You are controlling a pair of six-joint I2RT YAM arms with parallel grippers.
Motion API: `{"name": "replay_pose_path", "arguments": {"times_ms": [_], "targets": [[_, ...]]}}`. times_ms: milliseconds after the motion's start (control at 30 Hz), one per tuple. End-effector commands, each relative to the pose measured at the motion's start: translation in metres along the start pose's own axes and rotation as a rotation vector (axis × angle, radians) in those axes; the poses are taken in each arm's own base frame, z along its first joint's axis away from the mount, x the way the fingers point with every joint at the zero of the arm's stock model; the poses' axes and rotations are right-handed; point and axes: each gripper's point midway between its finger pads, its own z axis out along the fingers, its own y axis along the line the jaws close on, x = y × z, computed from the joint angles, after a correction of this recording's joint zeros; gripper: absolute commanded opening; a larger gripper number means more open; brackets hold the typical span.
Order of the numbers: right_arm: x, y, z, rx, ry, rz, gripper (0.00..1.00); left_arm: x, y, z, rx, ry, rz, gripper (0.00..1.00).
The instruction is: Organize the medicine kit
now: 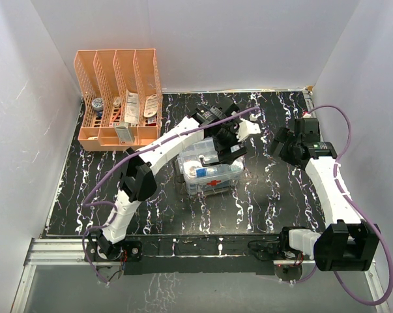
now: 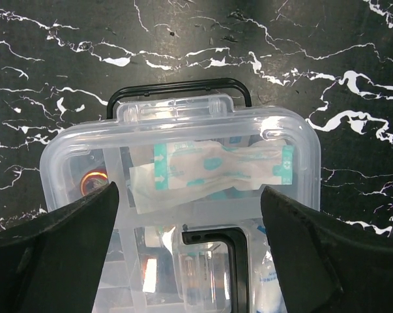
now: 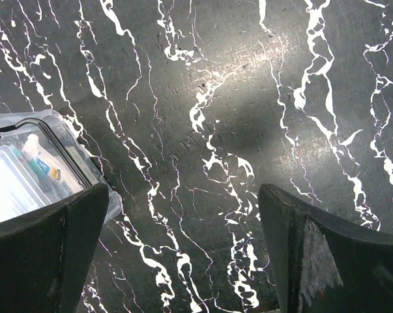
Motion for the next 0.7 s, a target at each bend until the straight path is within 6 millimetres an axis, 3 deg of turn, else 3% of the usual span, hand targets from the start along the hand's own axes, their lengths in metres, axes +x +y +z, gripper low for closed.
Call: {"name": "replay_pose_path", "arguments": {"times_ms": [0,100,367,533,600,667], "targets": [[-0.012,0.004,0.002,-0.026,-0.054,-0.007,0.98,0.047,-0.040,-0.004,0.154,0.145,-0.058,0.87],[-0.010,0.006,0.006,-0.039,-0.046,-0.013,0.98,0.064,-0.050,0.000,0.187,0.176,-0.072,0.87],[0.005,0.014,0.033,-0.107,0.069,-0.068,0.98,0.086,-0.064,0.006,0.239,0.217,-0.080,0.87],[0.008,0.023,0.040,-0.157,0.106,-0.091,0.96,0.099,-0.063,0.012,0.231,0.243,-0.079,0.87],[0.012,0.026,0.043,-0.182,0.128,-0.108,0.87,0.102,-0.059,0.015,0.214,0.244,-0.084,0.87],[0.018,0.030,0.047,-0.217,0.159,-0.124,0.67,0.102,-0.054,0.017,0.202,0.244,-0.093,0.86]]}}
